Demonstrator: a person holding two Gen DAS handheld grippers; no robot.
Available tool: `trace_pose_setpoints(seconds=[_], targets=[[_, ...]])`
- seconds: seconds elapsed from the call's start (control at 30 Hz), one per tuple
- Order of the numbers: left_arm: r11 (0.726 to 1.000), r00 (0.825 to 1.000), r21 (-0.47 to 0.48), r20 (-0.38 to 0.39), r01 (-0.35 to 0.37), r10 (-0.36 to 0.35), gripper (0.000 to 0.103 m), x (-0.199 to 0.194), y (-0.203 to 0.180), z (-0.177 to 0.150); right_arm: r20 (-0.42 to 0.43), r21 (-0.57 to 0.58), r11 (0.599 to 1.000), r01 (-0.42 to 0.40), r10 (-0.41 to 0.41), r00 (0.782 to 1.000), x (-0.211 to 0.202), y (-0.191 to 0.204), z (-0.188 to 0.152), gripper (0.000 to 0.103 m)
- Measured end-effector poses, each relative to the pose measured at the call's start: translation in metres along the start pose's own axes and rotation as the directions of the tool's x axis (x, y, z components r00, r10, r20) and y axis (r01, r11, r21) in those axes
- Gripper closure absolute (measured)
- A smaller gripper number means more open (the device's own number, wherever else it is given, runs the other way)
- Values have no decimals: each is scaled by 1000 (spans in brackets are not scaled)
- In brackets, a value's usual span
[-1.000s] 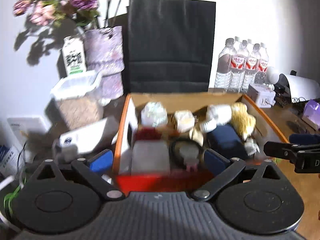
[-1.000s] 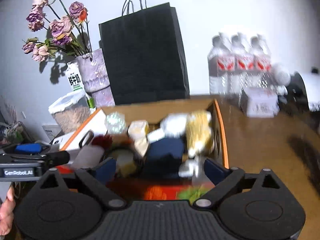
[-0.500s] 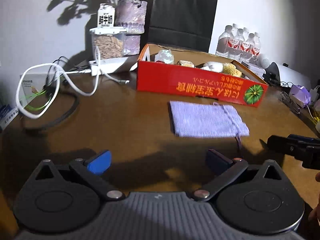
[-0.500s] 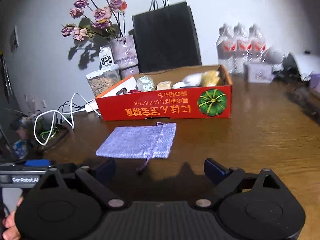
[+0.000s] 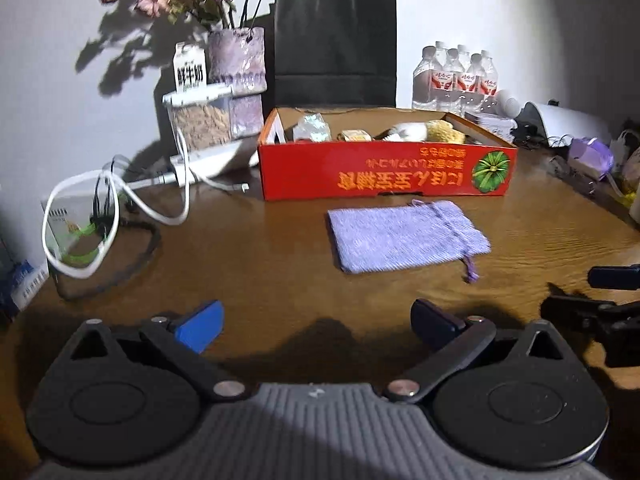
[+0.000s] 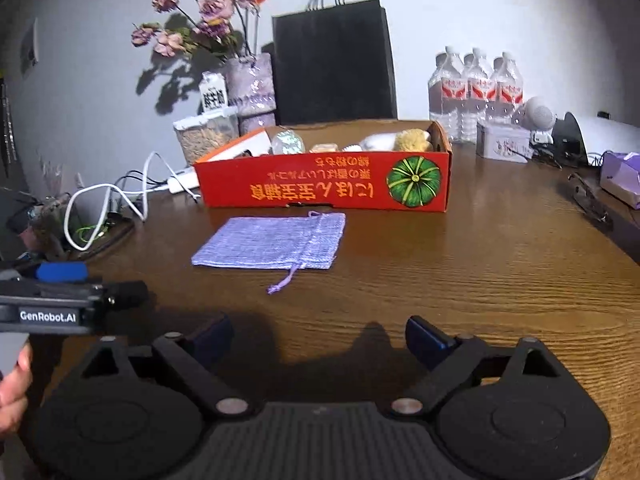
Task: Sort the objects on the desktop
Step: 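Withdraw both tools and reach toward the purple cloth, then grasp the purple cloth with the right tool while the left tool grasps it too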
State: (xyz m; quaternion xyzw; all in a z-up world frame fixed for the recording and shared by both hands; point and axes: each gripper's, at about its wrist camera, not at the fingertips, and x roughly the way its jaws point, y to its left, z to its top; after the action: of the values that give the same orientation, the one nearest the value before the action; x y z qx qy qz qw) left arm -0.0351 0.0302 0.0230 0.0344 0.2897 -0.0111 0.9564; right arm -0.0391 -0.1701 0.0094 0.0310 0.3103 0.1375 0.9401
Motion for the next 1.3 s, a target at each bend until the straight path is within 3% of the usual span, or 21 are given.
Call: trace_pose_setpoints(seconds=[0.07,0.2,0.27,0.4,0.43,0.63,0.73,0.77,0.83,0.97,1.17,1.3], targets=[[1000,1000,16,-5,-8,8,17,13,1,10,-25,40,999,-1,2,1000,12,-5,11,26],[999,998,-25,-41,45,-46,27,47,9,33,-36,35,999,-14,15,999,40,-8,34,36],[998,996,-17,-62,61,-62,36,64,7,41,-40,22,999,-31,32,999,55,-5,43,38],[994,989,11,-102,104,-103,42,96,2,53,-80,10,999,-40,40,996,88,-4,60,45],[994,987,7,-124,106,-104,49,103,1,54,-89,6,999,-35,36,995,96,-3,64,47],[991,985,-9,-106,133,-133,52,118,-5,55,-64,-32,999,-11,9,998,115,2,69,75],[987,984,0,-82,158,-158,87,114,-13,51,-39,-82,997,-3,0,999,114,10,64,82],[985,982,-4,-81,172,-171,95,113,-14,51,-39,-81,997,-12,9,999,113,11,64,90],[984,981,-15,-78,175,-176,96,108,-17,49,-34,-68,998,-18,16,999,107,14,64,98],[989,989,23,-2,149,-149,98,75,-27,43,22,-44,998,-33,34,999,74,17,56,98],[977,975,35,69,209,-211,98,9,-39,30,167,-77,997,-29,41,985,0,22,37,98],[974,968,28,107,225,-227,98,-19,-42,24,202,-80,997,-14,30,979,-29,21,24,98]])
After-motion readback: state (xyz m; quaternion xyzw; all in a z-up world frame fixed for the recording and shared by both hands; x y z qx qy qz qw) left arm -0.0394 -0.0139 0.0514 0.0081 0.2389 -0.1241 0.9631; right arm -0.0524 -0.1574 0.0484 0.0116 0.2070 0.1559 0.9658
